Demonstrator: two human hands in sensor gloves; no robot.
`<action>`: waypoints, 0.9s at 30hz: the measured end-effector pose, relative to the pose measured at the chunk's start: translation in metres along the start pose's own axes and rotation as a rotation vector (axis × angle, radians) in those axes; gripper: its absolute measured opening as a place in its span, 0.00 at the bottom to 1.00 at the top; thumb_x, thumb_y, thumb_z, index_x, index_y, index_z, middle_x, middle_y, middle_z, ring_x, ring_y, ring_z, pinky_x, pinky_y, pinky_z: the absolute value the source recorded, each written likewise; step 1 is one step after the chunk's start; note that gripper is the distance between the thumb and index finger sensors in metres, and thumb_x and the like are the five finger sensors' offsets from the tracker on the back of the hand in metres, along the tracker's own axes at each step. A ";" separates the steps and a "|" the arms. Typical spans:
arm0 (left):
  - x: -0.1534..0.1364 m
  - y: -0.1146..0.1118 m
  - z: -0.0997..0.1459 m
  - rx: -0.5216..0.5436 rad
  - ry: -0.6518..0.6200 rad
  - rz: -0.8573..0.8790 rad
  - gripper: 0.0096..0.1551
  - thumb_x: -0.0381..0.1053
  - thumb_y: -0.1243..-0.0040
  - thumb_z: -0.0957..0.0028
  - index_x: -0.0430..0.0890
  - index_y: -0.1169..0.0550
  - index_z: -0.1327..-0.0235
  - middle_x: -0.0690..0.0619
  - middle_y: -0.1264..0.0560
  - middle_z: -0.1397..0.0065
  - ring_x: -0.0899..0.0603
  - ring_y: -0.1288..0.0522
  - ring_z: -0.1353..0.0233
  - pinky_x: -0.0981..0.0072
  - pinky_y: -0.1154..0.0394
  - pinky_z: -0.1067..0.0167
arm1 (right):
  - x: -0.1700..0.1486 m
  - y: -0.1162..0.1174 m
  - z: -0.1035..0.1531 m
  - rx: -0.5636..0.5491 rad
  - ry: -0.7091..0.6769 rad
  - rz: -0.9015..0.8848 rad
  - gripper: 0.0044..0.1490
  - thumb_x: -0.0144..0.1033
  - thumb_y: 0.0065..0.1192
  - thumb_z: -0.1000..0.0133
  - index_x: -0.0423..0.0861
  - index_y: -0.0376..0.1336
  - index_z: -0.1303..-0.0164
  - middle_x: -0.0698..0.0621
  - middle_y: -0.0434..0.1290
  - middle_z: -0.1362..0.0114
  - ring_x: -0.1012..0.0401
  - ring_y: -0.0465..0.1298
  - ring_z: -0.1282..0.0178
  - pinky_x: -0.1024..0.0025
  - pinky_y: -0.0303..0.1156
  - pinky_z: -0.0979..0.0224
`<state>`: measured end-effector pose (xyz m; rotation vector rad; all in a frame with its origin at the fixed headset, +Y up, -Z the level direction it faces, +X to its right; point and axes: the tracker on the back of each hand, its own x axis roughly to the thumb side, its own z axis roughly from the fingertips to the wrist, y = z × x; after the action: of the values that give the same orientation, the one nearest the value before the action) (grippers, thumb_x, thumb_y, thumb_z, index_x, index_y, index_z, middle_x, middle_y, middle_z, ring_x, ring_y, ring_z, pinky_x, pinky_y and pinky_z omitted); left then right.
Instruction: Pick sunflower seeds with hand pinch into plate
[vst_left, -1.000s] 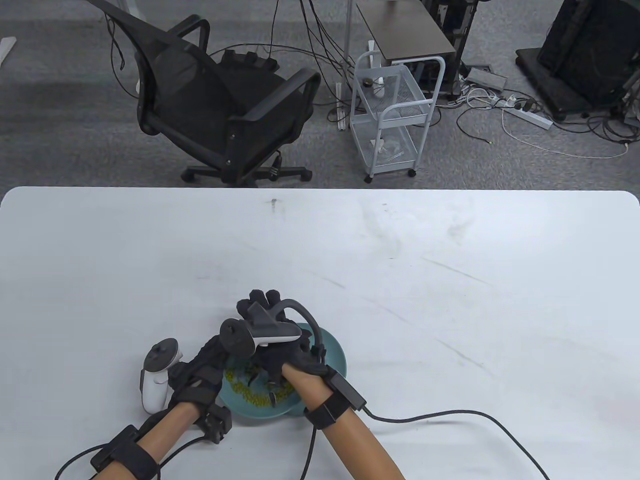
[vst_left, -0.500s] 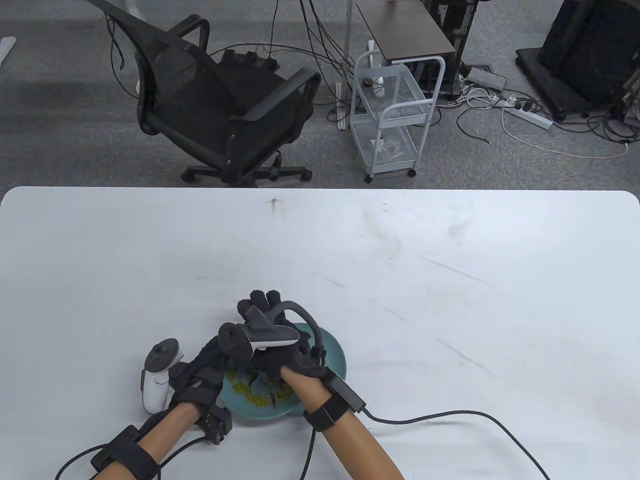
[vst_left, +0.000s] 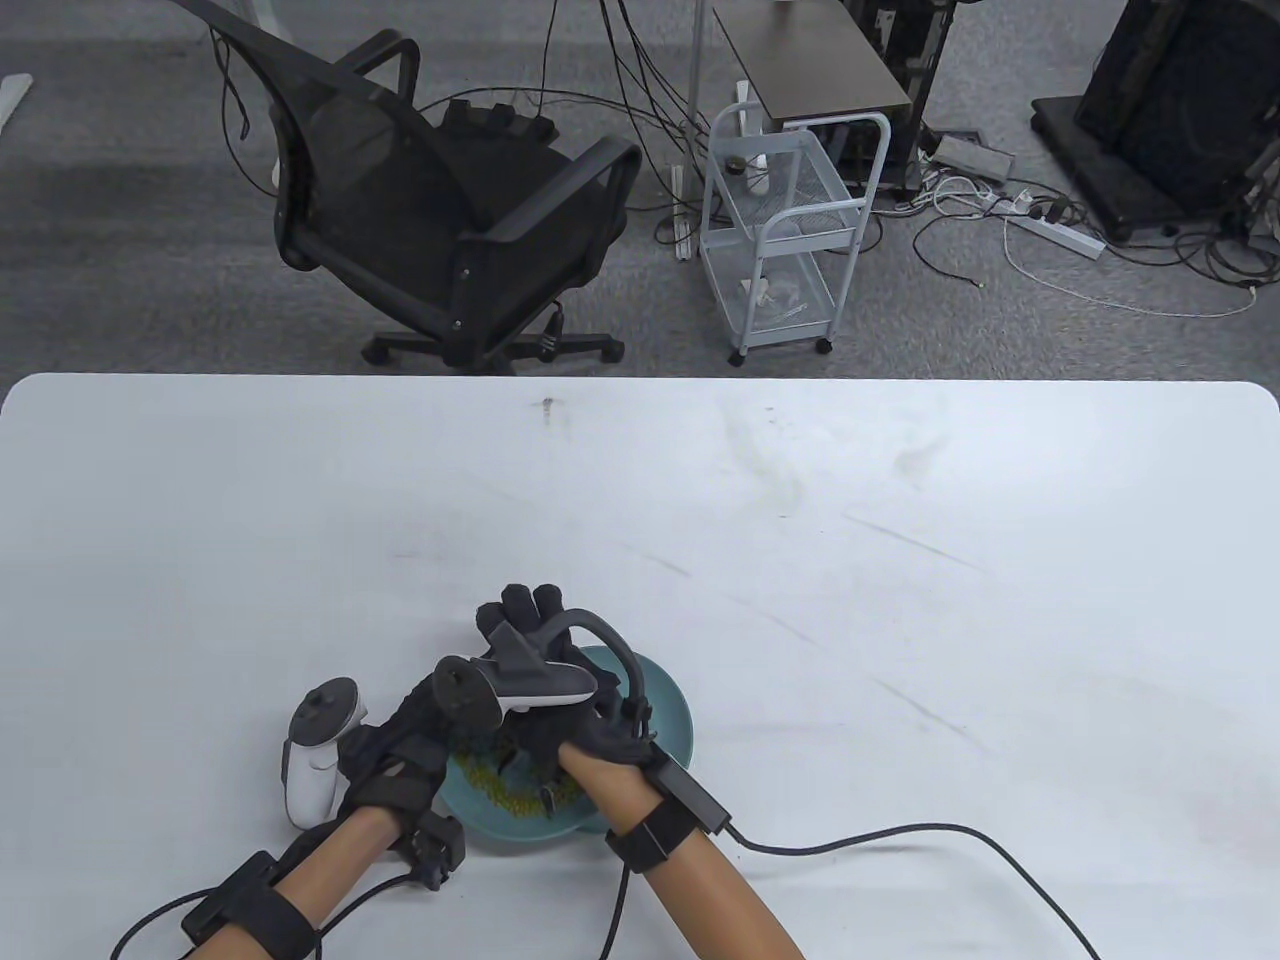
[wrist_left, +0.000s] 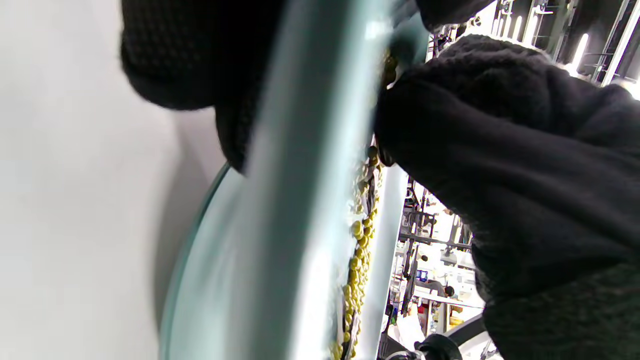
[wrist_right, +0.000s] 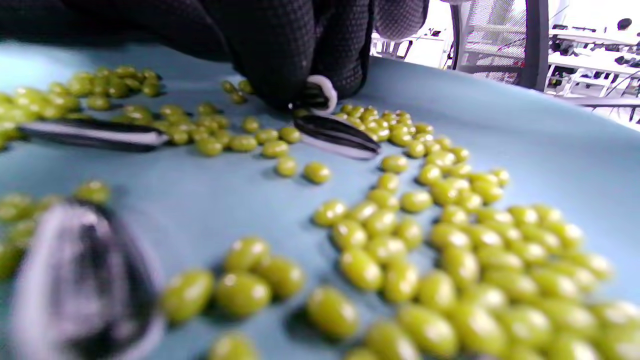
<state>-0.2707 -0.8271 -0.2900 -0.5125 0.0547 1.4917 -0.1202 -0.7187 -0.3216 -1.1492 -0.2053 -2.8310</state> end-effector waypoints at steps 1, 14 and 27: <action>0.000 0.000 0.000 0.005 -0.003 -0.006 0.27 0.62 0.58 0.34 0.52 0.40 0.26 0.48 0.21 0.41 0.46 0.14 0.57 0.58 0.19 0.55 | 0.000 0.000 0.000 0.002 0.000 -0.002 0.23 0.31 0.73 0.37 0.30 0.71 0.40 0.26 0.52 0.15 0.24 0.47 0.19 0.21 0.42 0.27; 0.000 0.000 0.000 0.004 0.001 -0.007 0.27 0.62 0.57 0.34 0.52 0.40 0.26 0.48 0.21 0.41 0.46 0.13 0.58 0.58 0.19 0.55 | 0.009 0.002 0.001 -0.005 -0.042 0.066 0.21 0.28 0.71 0.37 0.28 0.72 0.42 0.27 0.53 0.16 0.25 0.47 0.19 0.21 0.42 0.26; 0.001 0.001 0.001 0.009 -0.011 0.013 0.27 0.62 0.57 0.34 0.52 0.39 0.26 0.48 0.21 0.41 0.45 0.14 0.58 0.57 0.19 0.55 | -0.025 -0.037 0.032 -0.155 0.034 -0.065 0.22 0.29 0.70 0.36 0.28 0.71 0.41 0.27 0.52 0.15 0.25 0.46 0.18 0.21 0.41 0.26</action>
<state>-0.2722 -0.8261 -0.2894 -0.4976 0.0558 1.5066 -0.0852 -0.6770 -0.3199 -1.1406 -0.0213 -2.9667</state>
